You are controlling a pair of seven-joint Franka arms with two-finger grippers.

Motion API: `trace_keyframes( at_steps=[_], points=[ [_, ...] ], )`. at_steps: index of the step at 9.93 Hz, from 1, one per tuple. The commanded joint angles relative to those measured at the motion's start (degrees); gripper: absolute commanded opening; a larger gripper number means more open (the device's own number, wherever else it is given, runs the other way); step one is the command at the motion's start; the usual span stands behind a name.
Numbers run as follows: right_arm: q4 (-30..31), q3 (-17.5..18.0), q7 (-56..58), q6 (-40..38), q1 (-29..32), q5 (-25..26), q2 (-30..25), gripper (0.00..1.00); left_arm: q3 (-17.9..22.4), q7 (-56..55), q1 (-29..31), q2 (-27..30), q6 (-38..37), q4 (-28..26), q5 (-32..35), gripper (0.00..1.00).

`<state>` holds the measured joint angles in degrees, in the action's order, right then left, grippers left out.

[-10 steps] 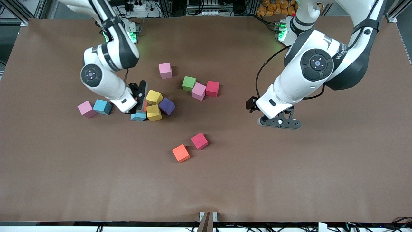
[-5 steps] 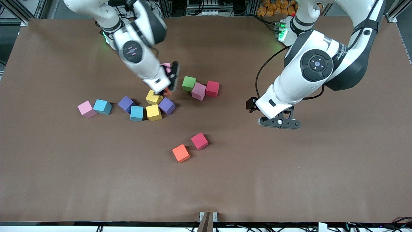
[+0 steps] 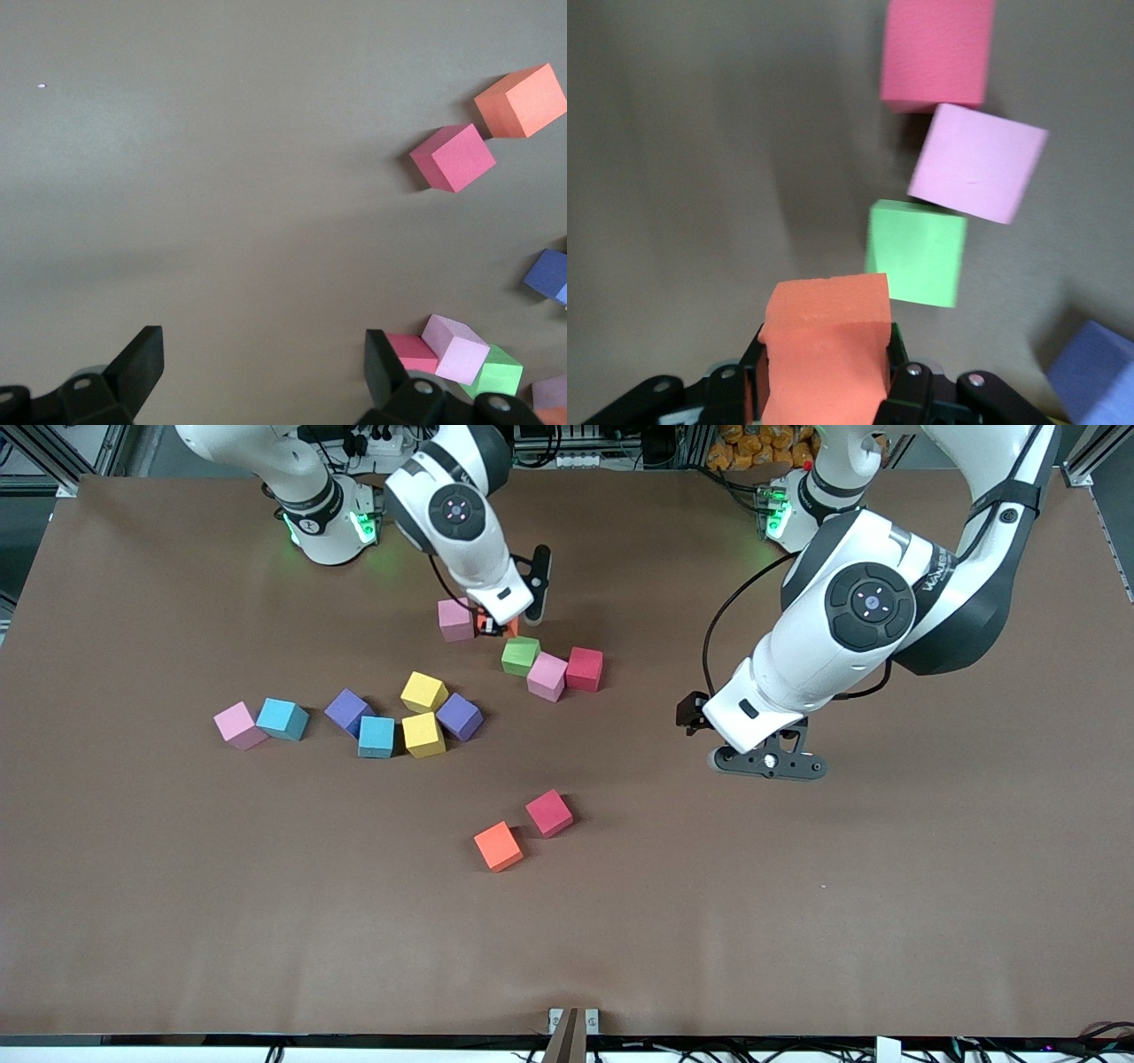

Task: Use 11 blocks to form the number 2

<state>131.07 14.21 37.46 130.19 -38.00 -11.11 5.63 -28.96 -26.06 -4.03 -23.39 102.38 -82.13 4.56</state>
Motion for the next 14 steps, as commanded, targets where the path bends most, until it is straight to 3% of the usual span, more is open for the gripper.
trace_keyframes(
  at_steps=[1,4,14],
  points=[
    [7.25,3.44,-3.44,5.75,-0.06,-0.23,-3.17,0.0,-0.13,0.75,0.08,0.36,0.54,-0.49,0.71,1.0],
    [10.87,7.94,-8.98,10.77,-0.06,0.12,-3.08,0.0,-0.13,0.75,-0.45,-0.17,0.54,-0.49,0.71,1.0],
    [13.24,7.59,-8.99,16.32,3.98,6.45,0.35,0.0,-0.22,0.66,-0.71,-0.43,0.54,-0.4,2.03,1.0]
  ],
)
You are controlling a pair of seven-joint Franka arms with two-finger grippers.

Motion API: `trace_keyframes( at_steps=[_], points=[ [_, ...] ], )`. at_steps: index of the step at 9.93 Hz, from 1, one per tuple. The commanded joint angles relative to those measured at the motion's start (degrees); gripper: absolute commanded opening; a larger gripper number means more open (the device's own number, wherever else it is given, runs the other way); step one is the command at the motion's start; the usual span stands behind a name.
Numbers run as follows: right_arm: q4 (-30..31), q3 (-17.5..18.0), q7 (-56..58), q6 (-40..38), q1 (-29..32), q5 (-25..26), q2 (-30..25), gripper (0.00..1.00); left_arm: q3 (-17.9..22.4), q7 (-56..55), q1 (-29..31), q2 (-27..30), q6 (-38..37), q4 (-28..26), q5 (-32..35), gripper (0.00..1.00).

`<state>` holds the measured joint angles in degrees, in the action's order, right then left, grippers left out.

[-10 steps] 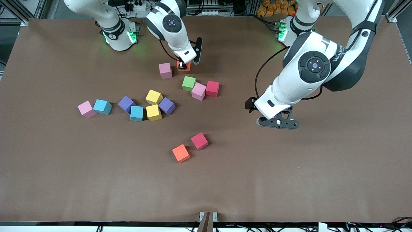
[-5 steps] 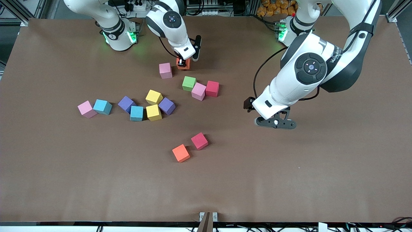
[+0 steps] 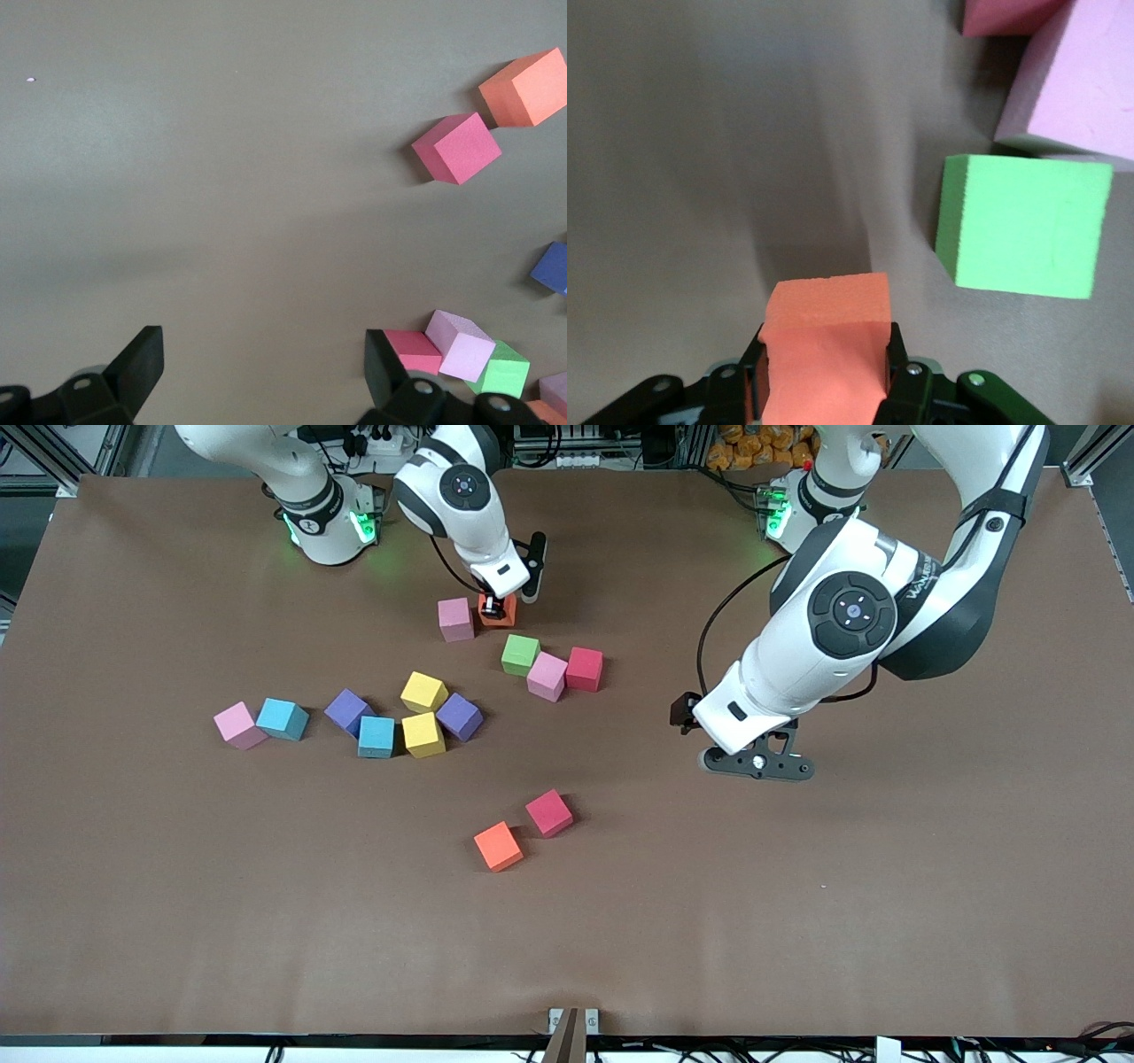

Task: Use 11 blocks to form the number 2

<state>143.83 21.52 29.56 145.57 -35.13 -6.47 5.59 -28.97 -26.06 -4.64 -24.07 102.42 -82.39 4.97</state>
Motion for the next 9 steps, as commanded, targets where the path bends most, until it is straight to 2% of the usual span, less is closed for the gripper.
trace_keyframes(
  at_steps=[1,9],
  points=[
    [0.48,0.27,-1.09,0.94,1.46,1.9,0.65,0.0,-0.21,0.66,-0.02,0.34,0.5,-0.06,1.63,1.0],
    [0.66,-2.54,-1.09,2.26,3.31,7.7,2.67,0.0,-0.21,0.66,-0.28,0.25,0.5,-0.14,1.63,1.0]
  ],
)
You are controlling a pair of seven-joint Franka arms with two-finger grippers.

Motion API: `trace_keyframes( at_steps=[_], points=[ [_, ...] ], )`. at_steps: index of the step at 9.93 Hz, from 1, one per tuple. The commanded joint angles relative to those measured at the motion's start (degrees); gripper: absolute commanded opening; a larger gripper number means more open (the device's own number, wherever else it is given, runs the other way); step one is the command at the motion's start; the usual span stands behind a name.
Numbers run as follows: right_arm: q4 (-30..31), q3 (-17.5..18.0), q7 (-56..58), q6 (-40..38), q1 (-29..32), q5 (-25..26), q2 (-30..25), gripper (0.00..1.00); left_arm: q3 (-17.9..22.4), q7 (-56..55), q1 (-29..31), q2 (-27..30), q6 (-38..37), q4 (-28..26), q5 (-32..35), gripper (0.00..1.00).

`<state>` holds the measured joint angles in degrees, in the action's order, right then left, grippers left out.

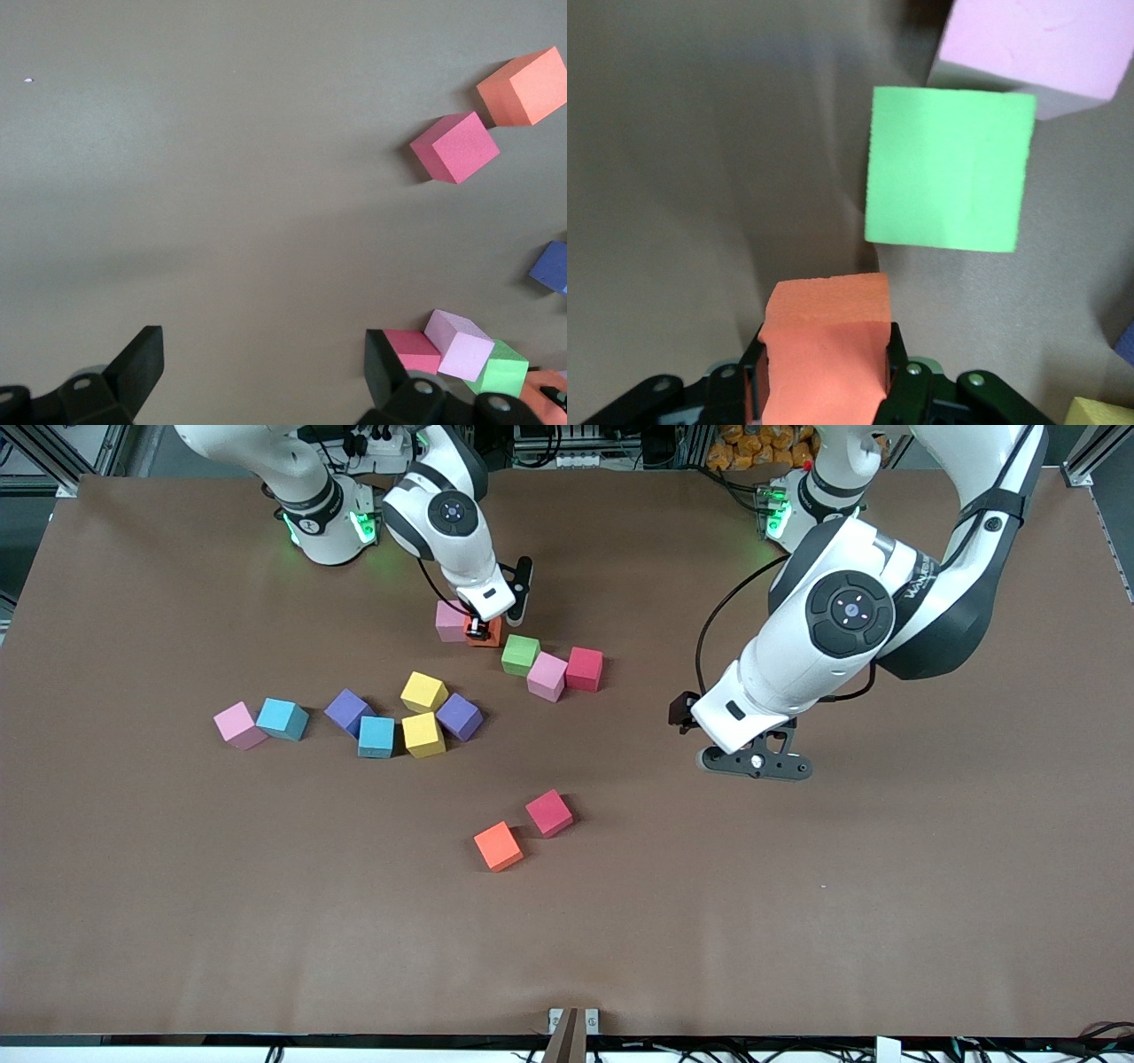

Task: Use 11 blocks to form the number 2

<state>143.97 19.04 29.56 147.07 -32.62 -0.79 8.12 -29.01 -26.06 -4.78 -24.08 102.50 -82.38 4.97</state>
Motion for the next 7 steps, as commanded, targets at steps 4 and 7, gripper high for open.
trace_keyframes(
  at_steps=[4,7],
  points=[
    [4.55,-0.05,-1.88,6.88,0.72,2.02,0.32,0.0,-0.17,0.66,-0.14,0.26,0.42,-0.14,1.62,1.0],
    [5.0,0.04,-2.66,7.35,0.72,1.85,0.32,0.0,-0.17,0.66,-0.14,0.26,0.42,-0.14,1.71,1.0]
  ],
)
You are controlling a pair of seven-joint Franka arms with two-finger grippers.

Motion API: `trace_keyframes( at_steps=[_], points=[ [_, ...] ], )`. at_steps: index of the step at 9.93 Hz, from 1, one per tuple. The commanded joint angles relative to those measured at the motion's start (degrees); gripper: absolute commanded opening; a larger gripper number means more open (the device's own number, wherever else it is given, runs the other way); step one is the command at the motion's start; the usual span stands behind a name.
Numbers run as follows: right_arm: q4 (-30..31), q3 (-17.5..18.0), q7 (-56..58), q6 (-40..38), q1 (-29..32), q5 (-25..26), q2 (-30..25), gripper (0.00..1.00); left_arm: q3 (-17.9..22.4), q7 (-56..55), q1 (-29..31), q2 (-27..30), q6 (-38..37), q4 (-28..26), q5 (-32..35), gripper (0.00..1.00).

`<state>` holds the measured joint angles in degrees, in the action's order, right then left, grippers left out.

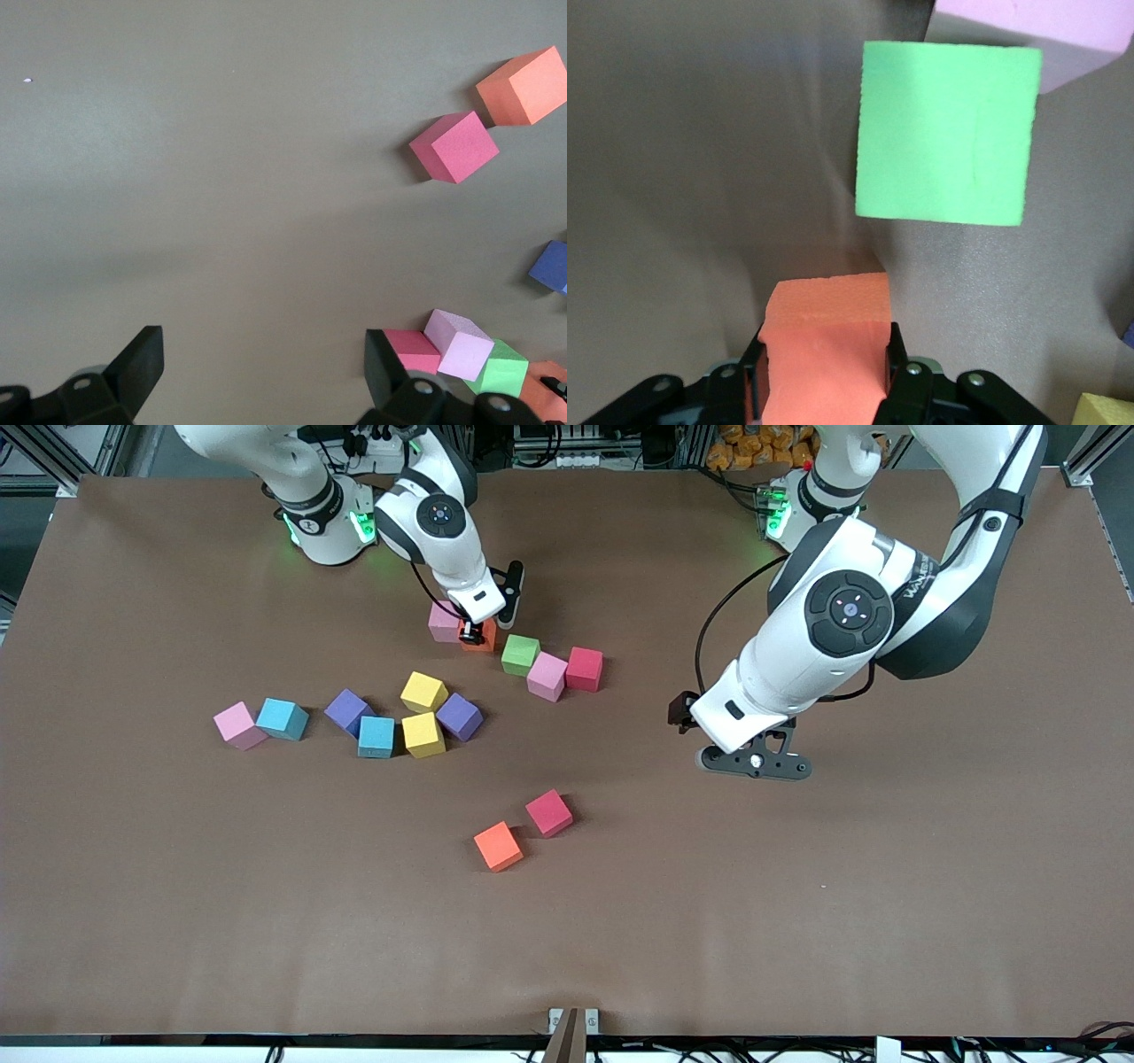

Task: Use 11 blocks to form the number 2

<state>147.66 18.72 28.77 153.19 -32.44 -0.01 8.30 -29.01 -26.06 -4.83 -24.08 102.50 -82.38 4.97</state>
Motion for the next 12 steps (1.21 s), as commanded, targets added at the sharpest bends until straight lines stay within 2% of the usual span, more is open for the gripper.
trace_keyframes(
  at_steps=[1,12],
  points=[
    [1.4,0.44,-2.92,1.24,0.19,1.06,0.05,0.0,-0.17,0.66,-0.1,0.26,0.42,-0.15,1.62,1.0],
    [2.45,1.59,-4.07,-0.6,-0.69,0.97,-2.59,0.0,-0.17,0.66,-0.1,0.08,0.42,-0.15,1.79,1.0]
  ],
)
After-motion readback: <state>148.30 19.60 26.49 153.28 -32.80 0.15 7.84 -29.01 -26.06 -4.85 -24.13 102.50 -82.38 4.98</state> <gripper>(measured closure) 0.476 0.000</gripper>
